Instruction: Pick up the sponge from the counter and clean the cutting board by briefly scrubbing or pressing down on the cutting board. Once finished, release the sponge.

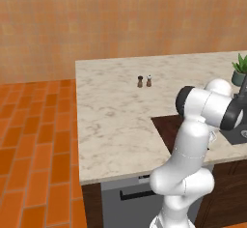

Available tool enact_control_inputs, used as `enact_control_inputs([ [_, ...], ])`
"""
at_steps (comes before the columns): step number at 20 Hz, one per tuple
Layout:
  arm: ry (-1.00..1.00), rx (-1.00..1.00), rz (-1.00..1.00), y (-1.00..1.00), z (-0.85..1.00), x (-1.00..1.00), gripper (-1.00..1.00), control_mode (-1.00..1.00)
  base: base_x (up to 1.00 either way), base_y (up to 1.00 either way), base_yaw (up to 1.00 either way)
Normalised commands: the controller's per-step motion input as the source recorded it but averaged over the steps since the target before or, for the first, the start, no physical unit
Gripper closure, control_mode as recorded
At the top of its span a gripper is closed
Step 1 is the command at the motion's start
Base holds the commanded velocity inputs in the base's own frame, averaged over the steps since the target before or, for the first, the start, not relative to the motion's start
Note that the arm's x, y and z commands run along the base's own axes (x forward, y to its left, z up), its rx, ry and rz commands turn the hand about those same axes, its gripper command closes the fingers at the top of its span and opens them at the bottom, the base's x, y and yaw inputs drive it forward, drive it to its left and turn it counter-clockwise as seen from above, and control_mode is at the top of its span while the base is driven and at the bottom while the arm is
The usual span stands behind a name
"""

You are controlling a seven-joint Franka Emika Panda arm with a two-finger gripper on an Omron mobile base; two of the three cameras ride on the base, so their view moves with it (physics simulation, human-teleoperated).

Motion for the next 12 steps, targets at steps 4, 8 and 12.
enact_control_inputs([
  [4,-0.08,0.00,0.29,-0.38,-0.21,-0.80,1.00,-1.00,0.00,0.00,0.00],
  [8,-0.13,-0.07,0.25,-0.12,-0.02,0.31,1.00,-1.00,0.00,0.00,0.00],
  [12,-0.22,-0.03,0.23,0.00,0.07,0.75,1.00,-1.00,0.00,0.00,0.00],
])
